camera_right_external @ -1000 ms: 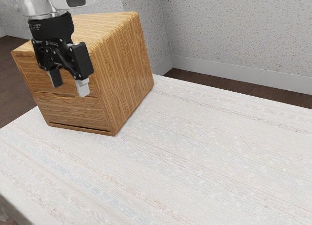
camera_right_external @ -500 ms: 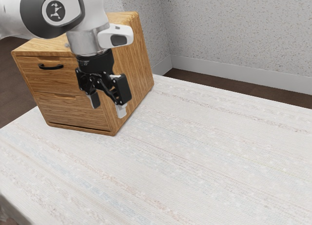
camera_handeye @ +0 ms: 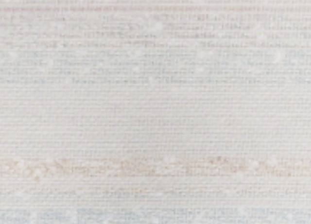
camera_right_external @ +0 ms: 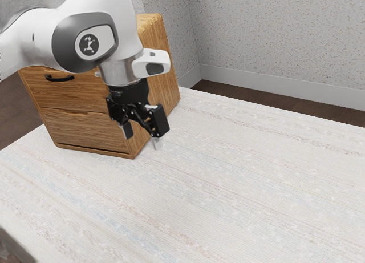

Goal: Pull the drawer handle with one arm to open the drawer

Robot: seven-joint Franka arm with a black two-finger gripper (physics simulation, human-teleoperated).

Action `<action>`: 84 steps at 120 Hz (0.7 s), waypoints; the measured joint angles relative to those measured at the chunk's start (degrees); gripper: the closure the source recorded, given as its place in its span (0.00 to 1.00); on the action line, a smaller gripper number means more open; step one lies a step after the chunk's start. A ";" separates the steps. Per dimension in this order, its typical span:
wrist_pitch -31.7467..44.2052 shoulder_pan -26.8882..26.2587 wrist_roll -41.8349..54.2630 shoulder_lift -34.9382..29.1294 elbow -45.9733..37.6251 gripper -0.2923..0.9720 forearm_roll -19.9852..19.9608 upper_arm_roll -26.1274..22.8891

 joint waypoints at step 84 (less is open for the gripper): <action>-1.87 4.97 1.11 5.74 13.79 0.23 -0.73 0.34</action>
